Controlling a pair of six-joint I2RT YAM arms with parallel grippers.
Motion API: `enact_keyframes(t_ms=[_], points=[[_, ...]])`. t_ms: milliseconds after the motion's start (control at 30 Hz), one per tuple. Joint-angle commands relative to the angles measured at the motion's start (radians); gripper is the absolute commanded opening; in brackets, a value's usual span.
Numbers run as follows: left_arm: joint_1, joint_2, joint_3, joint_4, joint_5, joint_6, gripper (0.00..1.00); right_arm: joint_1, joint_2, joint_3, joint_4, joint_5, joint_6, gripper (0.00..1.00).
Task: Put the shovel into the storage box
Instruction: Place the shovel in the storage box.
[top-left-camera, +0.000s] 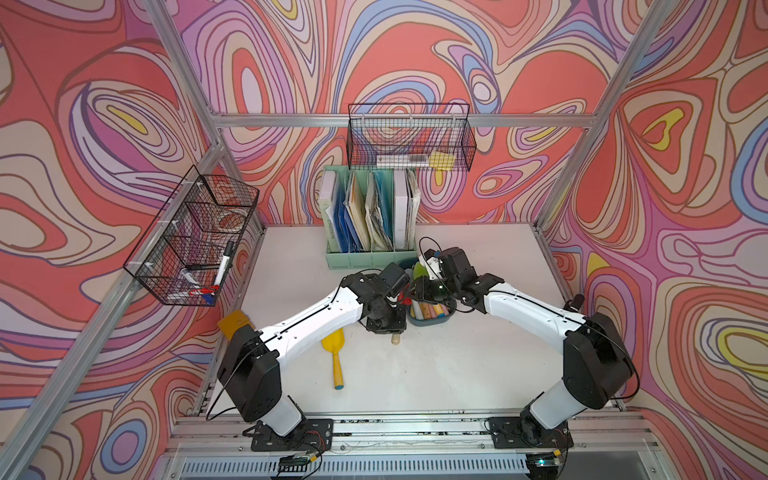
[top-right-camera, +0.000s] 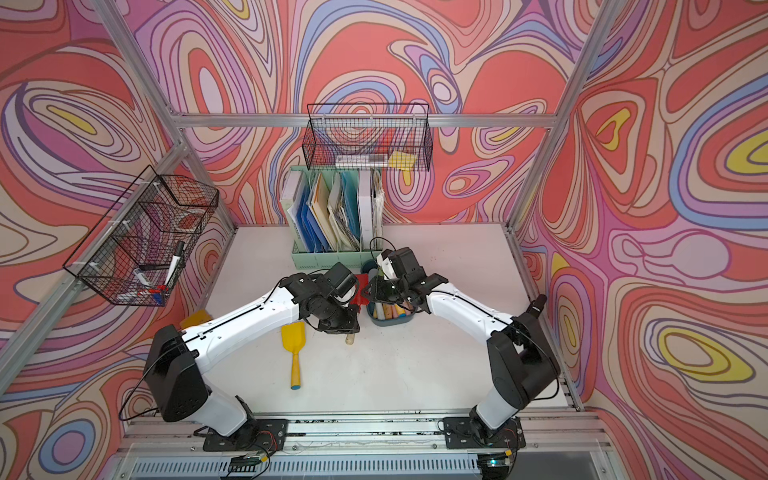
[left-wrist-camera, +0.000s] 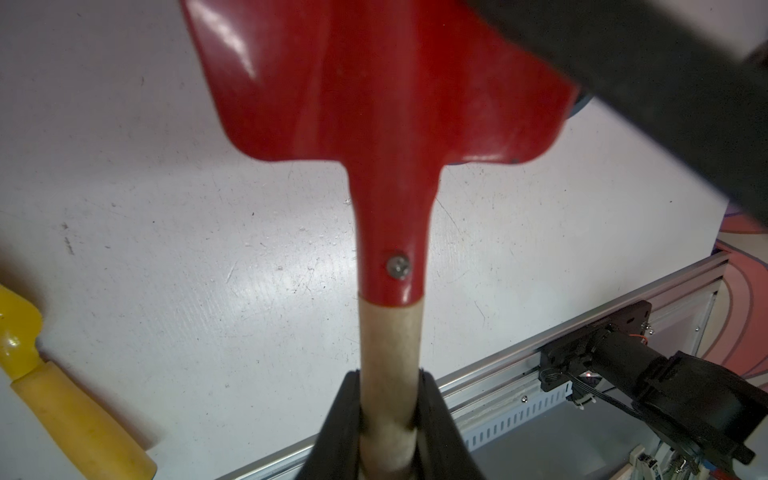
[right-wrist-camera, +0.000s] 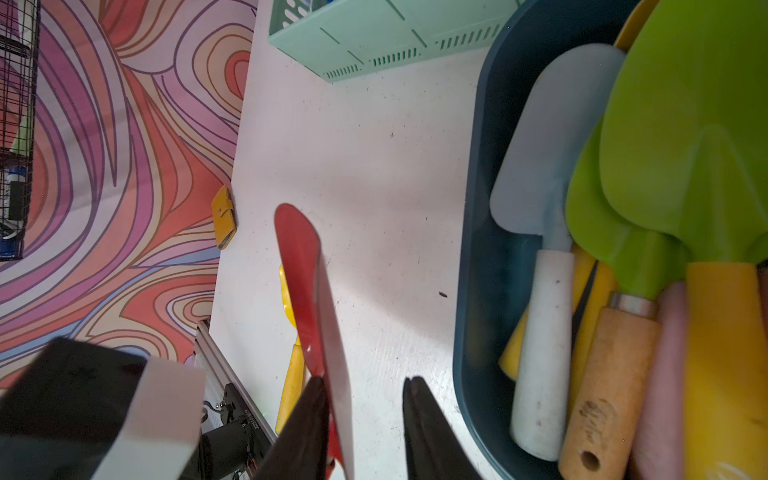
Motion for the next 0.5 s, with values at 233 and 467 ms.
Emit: enact_keyframes(t_ms=[233,467], points=[[-0.003,0.024,0.034,-0.006,0.012,0.012,0.07,0.024,0.031,0.039,0.009,0.047,0.007,0.0],[-0.003,0.011,0.036,0.005,0.021,0.015,0.67,0.027,0.033,0.043,0.009,0.048,0.008,0.0]])
